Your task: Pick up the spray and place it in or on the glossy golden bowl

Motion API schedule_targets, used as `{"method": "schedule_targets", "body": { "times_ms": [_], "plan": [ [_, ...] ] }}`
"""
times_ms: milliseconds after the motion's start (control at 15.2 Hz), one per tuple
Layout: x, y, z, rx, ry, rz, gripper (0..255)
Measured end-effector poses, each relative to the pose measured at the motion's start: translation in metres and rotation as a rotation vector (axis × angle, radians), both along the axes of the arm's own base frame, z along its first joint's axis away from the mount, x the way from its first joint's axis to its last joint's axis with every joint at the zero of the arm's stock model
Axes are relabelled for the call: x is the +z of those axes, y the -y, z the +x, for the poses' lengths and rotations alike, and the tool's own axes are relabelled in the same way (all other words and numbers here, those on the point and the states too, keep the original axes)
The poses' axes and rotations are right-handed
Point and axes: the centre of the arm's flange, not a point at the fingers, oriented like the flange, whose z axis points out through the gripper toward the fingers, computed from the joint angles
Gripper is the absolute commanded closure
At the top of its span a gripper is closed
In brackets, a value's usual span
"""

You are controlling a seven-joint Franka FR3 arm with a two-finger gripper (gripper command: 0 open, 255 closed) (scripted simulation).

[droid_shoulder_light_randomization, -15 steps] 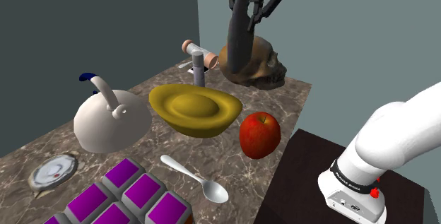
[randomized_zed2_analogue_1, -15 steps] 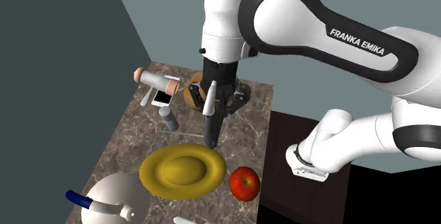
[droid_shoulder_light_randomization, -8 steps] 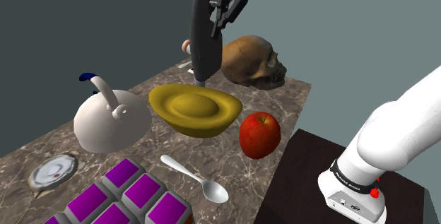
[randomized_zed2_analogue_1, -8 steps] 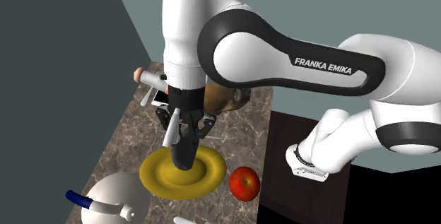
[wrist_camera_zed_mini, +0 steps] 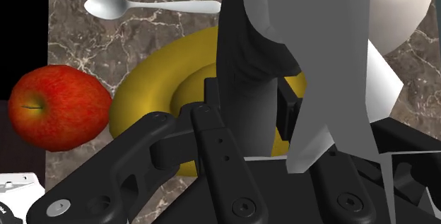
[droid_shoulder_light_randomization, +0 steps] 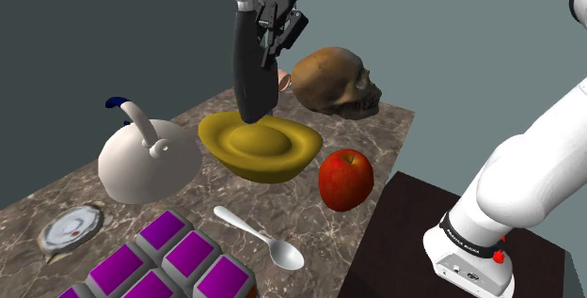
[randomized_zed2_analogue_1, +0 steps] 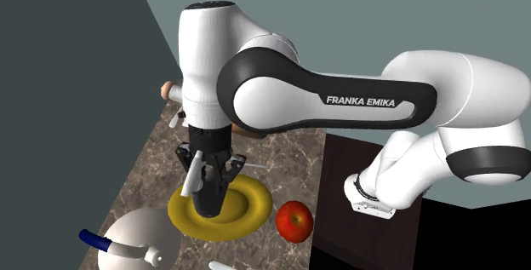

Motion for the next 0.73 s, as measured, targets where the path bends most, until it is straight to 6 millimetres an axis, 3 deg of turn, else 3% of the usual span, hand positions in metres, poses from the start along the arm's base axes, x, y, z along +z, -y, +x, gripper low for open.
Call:
{"method": "schedule_targets", "body": {
  "times_ms": [396, 726],
  "plan": [
    [-0.032, 0.0, 0.0, 0.0, 0.0, 0.0, 255],
    [-0.036, 0.0, 0.0, 0.0, 0.0, 0.0, 255]
  ]
}}
